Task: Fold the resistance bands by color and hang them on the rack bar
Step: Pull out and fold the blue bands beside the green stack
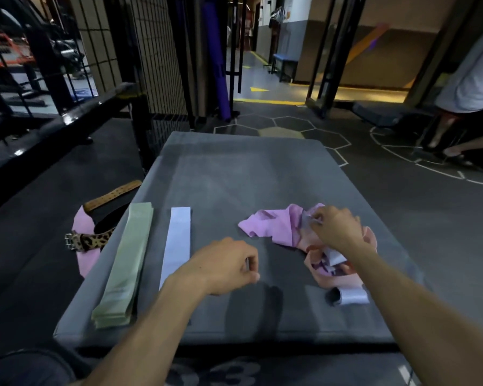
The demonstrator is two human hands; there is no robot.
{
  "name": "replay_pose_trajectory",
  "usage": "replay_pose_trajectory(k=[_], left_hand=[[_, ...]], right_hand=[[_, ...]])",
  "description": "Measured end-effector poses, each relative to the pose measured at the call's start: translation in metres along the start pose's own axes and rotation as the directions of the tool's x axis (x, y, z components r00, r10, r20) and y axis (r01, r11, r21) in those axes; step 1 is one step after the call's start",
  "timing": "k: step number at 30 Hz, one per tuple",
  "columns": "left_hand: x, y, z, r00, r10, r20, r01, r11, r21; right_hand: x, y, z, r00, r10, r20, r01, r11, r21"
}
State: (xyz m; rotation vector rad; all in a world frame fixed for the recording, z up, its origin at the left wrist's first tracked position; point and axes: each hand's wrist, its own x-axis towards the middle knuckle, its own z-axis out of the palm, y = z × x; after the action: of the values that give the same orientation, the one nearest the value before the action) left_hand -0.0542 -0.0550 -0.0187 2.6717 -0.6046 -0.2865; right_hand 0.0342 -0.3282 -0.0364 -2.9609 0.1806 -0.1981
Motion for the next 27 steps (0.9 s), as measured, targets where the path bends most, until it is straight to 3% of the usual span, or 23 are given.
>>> replay_pose_trajectory(k=[2,4,7,11,14,20,23,25,27], left_hand=[[0.003,0.001,-0.001,1.0,-0.003,-0.029,0.003,1.0,0.015],[0.006,0.001,-0.001,0.998,-0.01,-0.058,0.012,1.0,0.023],[0.009,0.0,0.0,0.995,-0.021,-0.096,0.025,0.999,0.039],[0.011,0.004,-0.001,0.983,-0.016,-0.185,0.021,0.999,0.028],[0.009,0.009,-0.002,0.971,-0.012,-0.239,0.016,1.0,0.016],[0.001,0.013,-0.002,0.959,-0.004,-0.282,0.004,1.0,-0.001],[-0.002,0.01,-0.002,0.955,-0.034,-0.294,0.017,0.998,-0.06],[-0.001,0.005,-0.002,0.939,-0.061,-0.338,0.0,0.984,-0.178],[0.002,0.0,-0.003,0.905,-0.12,-0.407,-0.021,0.945,-0.325]], right_hand=[[0.004,0.003,-0.006,0.998,0.023,-0.063,-0.019,0.998,0.06],[0.01,0.007,-0.018,0.987,0.051,-0.155,-0.014,0.973,0.231],[0.009,0.009,-0.038,0.942,0.108,-0.317,0.05,0.892,0.45],[0.003,0.005,-0.05,0.908,0.152,-0.391,0.133,0.779,0.613],[0.003,0.001,-0.06,0.894,0.272,-0.356,0.12,0.619,0.776],[0.003,-0.012,-0.082,0.885,0.37,-0.282,0.201,0.243,0.949],[-0.001,-0.023,-0.088,0.925,0.316,-0.212,0.149,0.213,0.966],[-0.007,-0.033,-0.092,0.957,0.187,-0.22,0.163,0.28,0.946],[-0.018,-0.046,-0.098,0.99,0.008,-0.14,0.134,0.246,0.96]])
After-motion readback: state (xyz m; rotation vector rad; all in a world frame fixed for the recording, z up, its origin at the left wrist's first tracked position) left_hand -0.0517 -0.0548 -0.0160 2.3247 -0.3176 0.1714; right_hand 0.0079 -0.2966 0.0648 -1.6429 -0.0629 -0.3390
